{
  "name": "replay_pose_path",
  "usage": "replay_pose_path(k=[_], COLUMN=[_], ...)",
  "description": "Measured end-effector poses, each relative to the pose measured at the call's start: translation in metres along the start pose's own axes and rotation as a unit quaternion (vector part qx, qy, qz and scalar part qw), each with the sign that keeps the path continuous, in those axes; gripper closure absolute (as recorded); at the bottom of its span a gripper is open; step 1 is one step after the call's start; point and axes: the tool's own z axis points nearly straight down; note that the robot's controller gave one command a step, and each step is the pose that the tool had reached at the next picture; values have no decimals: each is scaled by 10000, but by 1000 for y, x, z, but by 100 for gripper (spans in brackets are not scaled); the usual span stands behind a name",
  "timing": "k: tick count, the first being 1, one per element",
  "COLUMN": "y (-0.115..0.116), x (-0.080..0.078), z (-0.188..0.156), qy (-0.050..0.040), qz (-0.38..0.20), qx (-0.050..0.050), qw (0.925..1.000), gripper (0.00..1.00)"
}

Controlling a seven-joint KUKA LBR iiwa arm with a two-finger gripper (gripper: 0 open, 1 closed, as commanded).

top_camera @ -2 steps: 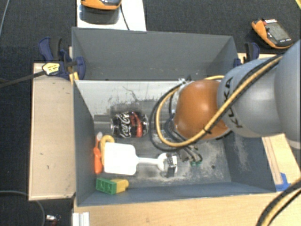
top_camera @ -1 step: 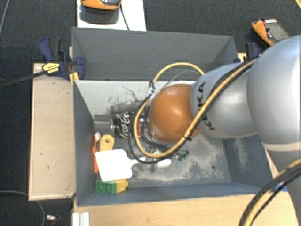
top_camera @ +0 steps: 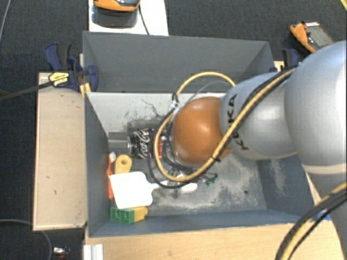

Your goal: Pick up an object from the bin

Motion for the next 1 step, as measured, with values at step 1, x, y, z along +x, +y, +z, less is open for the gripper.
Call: replay_pose_path(k=[1], y=[-12], x=[41], z=[-30], qy=[-2], qz=[-362], qx=[-1], qw=[9993], gripper=[100])
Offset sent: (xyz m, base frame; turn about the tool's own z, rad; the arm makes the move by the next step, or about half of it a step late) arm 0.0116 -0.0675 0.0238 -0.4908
